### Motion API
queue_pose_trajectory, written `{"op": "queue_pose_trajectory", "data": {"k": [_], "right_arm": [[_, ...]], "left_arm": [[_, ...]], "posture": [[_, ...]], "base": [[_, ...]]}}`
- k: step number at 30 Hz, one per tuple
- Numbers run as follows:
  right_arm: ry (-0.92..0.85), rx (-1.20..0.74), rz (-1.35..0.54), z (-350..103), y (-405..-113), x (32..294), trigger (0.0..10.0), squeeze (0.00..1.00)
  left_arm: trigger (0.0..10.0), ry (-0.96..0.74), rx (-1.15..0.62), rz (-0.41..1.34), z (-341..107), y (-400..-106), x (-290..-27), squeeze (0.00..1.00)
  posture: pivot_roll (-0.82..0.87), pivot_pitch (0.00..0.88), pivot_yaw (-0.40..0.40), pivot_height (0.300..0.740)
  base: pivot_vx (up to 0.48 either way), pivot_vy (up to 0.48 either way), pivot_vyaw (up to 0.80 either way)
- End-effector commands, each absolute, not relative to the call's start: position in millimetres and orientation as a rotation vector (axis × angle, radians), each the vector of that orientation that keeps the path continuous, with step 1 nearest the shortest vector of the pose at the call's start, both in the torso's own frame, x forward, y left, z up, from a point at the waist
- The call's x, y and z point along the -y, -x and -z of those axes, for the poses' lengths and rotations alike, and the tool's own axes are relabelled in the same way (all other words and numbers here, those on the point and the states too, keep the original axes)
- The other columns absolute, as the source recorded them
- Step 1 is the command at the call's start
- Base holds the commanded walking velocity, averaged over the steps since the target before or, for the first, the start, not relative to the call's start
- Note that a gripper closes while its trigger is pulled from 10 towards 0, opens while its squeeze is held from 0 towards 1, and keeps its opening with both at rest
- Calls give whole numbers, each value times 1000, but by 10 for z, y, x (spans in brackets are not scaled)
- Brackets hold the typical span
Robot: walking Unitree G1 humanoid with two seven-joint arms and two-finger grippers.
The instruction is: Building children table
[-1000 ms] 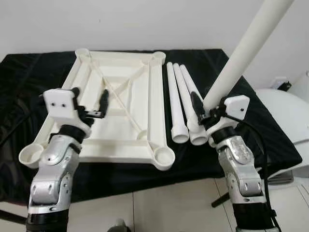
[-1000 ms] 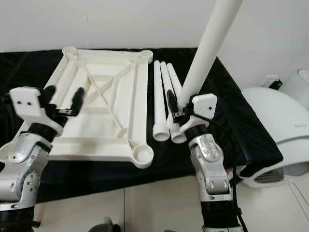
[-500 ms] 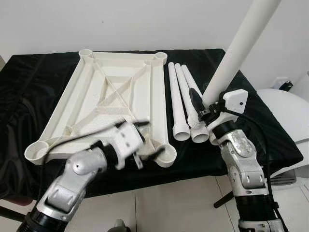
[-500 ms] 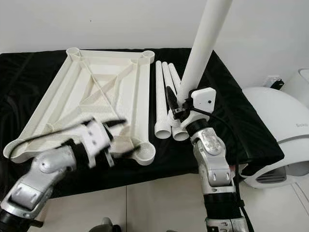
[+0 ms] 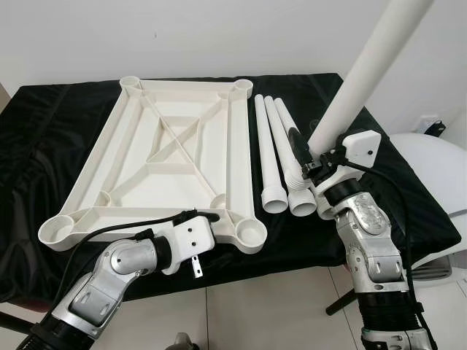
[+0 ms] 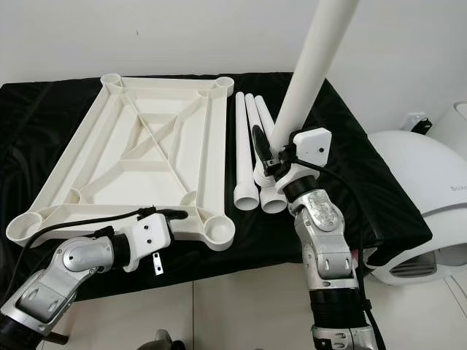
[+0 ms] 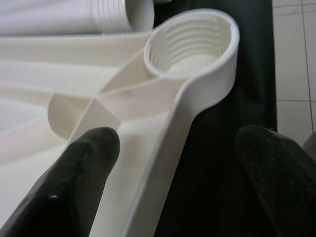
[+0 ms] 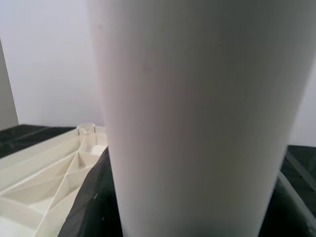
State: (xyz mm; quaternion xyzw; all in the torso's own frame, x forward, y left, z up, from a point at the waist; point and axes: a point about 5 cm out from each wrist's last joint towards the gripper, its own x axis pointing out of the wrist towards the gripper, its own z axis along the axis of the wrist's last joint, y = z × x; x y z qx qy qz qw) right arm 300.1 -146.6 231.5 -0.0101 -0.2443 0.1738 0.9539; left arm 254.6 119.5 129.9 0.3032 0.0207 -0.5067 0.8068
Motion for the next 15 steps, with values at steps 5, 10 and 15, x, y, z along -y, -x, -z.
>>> {"op": "queue_pose_trajectory", "data": {"k": [5, 10, 15], "right_arm": [[-40, 544, -397, -2489, -2963, 1461, 10000, 0], [-42, 537, -409, -2494, -2949, 1461, 10000, 0], [-42, 523, -431, -2490, -2917, 1458, 10000, 0]], "left_arm": [[10000, -659, -99, 1095, -1201, -2561, -1254, 0], [0, -674, -141, 1063, -1131, -2637, -1287, 0], [39, -676, -145, 1057, -1118, -2718, -1254, 0]], "posture": [[0, 129, 35, 740], [-8, 138, 39, 740], [-19, 149, 42, 740]], "base": [[0, 0, 0], [0, 0, 0], [0, 0, 0]]}}
